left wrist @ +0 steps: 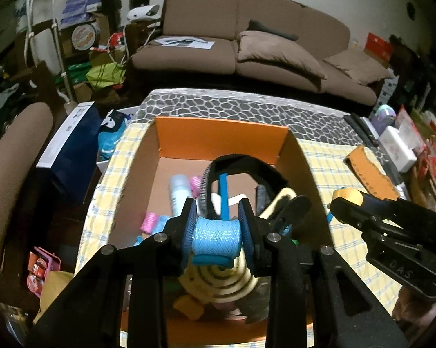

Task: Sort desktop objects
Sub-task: 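Carry the orange and blue spools over the orange box with both grippers, then open both grippers to drop the spools into the box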

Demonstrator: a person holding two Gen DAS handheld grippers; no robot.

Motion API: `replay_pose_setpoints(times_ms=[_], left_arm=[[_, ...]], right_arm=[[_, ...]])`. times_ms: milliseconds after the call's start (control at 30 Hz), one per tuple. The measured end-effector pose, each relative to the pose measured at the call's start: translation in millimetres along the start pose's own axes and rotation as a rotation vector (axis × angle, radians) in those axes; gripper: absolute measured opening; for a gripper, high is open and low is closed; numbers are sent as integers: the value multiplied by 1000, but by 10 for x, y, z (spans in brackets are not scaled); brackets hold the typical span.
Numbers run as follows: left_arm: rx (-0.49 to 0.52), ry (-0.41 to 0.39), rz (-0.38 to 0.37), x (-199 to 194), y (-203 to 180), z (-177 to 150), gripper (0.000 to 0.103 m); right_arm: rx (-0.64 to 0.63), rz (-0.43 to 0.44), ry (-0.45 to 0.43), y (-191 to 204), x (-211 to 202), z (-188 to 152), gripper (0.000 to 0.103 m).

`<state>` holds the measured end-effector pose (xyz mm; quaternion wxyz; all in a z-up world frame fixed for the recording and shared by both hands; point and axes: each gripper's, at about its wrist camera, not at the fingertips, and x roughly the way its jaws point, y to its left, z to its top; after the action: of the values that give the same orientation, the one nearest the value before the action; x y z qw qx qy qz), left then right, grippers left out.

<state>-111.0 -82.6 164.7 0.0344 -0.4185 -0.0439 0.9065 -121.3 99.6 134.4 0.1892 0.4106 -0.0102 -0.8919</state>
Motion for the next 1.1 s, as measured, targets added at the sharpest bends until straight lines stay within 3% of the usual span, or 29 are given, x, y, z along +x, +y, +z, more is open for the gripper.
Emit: replay_pose_setpoints(times_ms=[333, 1100], left_arm=[[-16, -13, 8, 107, 239, -201, 27], [-73, 18, 53, 332, 585, -247, 28]], right_arm=[[-17, 17, 15, 219, 221, -33, 36], [-74, 65, 46, 584, 609, -34, 36]])
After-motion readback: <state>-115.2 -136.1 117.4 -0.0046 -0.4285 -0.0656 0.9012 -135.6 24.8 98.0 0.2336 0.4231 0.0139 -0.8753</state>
